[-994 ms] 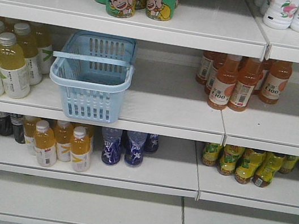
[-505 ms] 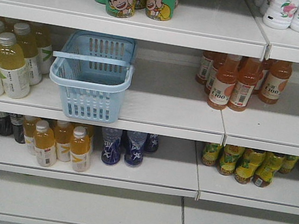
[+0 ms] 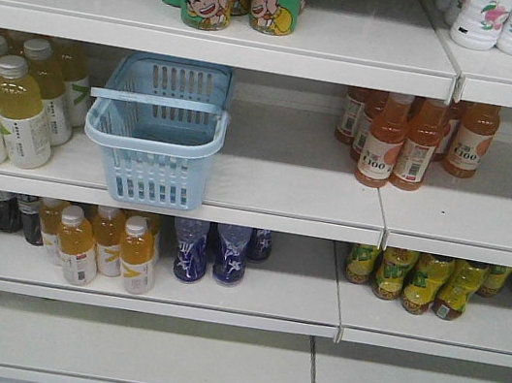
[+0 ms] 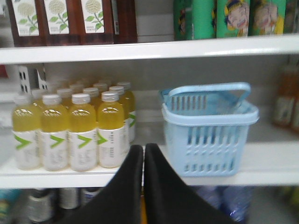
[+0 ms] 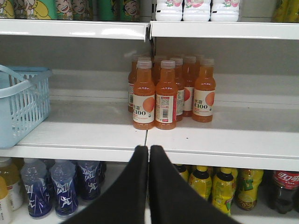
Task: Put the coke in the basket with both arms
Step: 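Position the base in front of the light-blue basket on the shelf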
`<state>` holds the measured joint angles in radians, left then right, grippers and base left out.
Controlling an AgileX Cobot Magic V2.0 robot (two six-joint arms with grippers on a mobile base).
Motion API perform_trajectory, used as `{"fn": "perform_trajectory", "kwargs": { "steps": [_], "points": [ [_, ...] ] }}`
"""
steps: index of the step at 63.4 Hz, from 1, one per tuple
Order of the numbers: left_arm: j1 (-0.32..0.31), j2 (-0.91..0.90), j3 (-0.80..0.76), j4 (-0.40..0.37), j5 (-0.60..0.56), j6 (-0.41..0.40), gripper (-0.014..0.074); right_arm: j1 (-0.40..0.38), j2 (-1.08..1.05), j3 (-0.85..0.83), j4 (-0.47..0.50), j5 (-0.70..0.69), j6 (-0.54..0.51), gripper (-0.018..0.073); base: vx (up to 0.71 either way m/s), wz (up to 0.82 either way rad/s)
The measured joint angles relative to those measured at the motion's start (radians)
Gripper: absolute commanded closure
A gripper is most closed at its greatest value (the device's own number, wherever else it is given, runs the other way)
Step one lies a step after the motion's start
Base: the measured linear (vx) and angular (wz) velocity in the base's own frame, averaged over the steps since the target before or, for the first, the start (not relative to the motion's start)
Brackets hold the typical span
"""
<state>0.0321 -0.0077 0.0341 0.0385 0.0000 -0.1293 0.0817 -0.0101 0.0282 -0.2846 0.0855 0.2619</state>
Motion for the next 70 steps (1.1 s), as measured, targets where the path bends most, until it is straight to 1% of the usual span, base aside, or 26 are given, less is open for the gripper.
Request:
{"fn": "perform_trajectory", "kwargs": {
  "steps": [2,3,7,11,14,19,25,28,31,33,40,44,45,48,50,53,55,59,65,70],
  "points": [
    [0.000,0.000,0.000,-0.038,0.000,-0.063,0.0603,0.000,0.000,0.000,0.000,0.000,0.000,0.0564,0.00,0.00],
    [0.000,0.000,0.000,-0.075,-0.009,-0.102,0.0603,0.000,0.000,0.000,0.000,0.000,0.000,0.0564,0.00,0.00],
    [0.000,0.000,0.000,-0.182,-0.016,-0.215,0.0603,0.000,0.000,0.000,0.000,0.000,0.000,0.0564,0.00,0.00],
    [0.000,-0.001,0.000,-0.254,-0.017,-0.300,0.0603,0.000,0.000,0.000,0.000,0.000,0.000,0.0564,0.00,0.00],
    [0.000,-0.002,0.000,-0.287,-0.017,-0.339,0.0603,0.000,0.000,0.000,0.000,0.000,0.000,0.0564,0.00,0.00],
    [0.000,-0.005,0.000,-0.309,-0.033,-0.366,0.0603,0.000,0.000,0.000,0.000,0.000,0.000,0.0564,0.00,0.00],
    [0.000,-0.006,0.000,-0.316,-0.092,-0.388,0.0603,0.000,0.000,0.000,0.000,0.000,0.000,0.0564,0.00,0.00],
    [0.000,-0.006,0.000,-0.322,-0.118,-0.414,0.0603,0.000,0.000,0.000,0.000,0.000,0.000,0.0564,0.00,0.00],
    [0.000,-0.006,0.000,-0.333,-0.149,-0.461,0.0603,0.000,0.000,0.000,0.000,0.000,0.000,0.0564,0.00,0.00],
    [0.000,-0.006,0.000,-0.342,-0.175,-0.510,0.0603,0.000,0.000,0.000,0.000,0.000,0.000,0.0564,0.00,0.00],
    [0.000,-0.006,0.000,-0.352,-0.289,-0.735,0.0603,0.000,0.000,0.000,0.000,0.000,0.000,0.0564,0.00,0.00],
    [0.000,-0.006,0.000,-0.335,-0.371,-0.865,0.0603,0.000,0.000,0.000,0.000,0.000,0.000,0.0564,0.00,0.00],
    [0.000,-0.006,0.000,-0.324,-0.404,-0.911,0.0603,0.000,0.000,0.000,0.000,0.000,0.000,0.0564,0.00,0.00],
    [0.000,-0.006,0.000,-0.283,-0.492,-1.008,0.0603,0.000,0.000,0.000,0.000,0.000,0.000,0.0564,0.00,0.00],
    [0.000,-0.006,-0.001,-0.250,-0.552,-1.065,0.0603,0.000,0.000,0.000,0.000,0.000,0.000,0.0564,0.00,0.00],
    [0.000,-0.006,-0.012,-0.202,-0.598,-1.123,0.0603,0.000,0.000,0.000,0.000,0.000,0.000,0.0564,0.00,0.00],
    [0.000,-0.006,-0.028,-0.174,-0.606,-1.148,0.0603,0.000,0.000,0.000,0.000,0.000,0.000,0.0564,0.00,0.00],
    [0.000,-0.006,-0.093,-0.103,-0.601,-1.172,0.0603,0.000,0.000,0.000,0.000,0.000,0.000,0.0564,0.00,0.00],
    [0.000,0.019,-0.233,0.017,-0.583,-1.183,0.0601,0.000,0.000,0.000,0.000,0.000,0.000,0.0564,0.00,0.00],
    [0.000,0.091,-0.339,0.114,-0.570,-1.185,0.0594,0.000,0.000,0.000,0.000,0.000,0.000,0.0564,0.00,0.00]
  ]
}}
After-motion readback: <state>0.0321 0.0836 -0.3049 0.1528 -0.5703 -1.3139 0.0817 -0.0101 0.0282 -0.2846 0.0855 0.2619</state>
